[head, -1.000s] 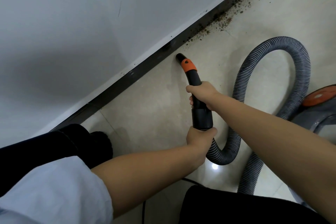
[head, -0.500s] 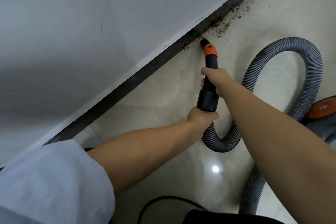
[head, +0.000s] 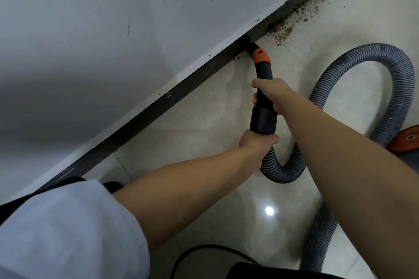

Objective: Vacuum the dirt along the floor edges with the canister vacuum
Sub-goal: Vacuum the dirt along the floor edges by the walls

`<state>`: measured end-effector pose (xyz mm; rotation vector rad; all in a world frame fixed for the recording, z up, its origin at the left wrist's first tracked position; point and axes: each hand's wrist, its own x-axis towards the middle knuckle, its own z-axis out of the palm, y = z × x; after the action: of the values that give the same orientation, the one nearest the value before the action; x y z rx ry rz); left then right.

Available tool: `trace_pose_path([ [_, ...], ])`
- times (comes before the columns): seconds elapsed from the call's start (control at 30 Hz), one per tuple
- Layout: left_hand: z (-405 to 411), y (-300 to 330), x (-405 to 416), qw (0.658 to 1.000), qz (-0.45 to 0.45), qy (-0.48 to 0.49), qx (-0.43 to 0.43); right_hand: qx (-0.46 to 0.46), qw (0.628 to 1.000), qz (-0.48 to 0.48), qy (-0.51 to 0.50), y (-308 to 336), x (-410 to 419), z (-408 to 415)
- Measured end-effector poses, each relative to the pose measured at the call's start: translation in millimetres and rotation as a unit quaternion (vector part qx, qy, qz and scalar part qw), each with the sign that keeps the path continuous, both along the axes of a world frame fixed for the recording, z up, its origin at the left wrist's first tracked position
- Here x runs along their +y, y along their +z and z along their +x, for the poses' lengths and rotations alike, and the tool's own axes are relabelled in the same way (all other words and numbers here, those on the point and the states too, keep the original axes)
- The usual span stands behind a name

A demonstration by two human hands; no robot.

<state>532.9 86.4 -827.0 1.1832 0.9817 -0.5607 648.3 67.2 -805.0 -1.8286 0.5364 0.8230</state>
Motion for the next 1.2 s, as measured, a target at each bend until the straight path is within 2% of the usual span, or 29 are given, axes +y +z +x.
trace_pose_path([
  [0.77,-92.2,15.0,-13.7,0.993,-0.015,0.111,0.045,0.040,0.989,0.003,0.140,6.5,21.2,-87.0],
  [1.2,-140.9,32.9,-51.5,0.987,-0.038,0.135,0.084,0.065,0.978,-0.014,0.199,14.3,-8.9,-136.4],
])
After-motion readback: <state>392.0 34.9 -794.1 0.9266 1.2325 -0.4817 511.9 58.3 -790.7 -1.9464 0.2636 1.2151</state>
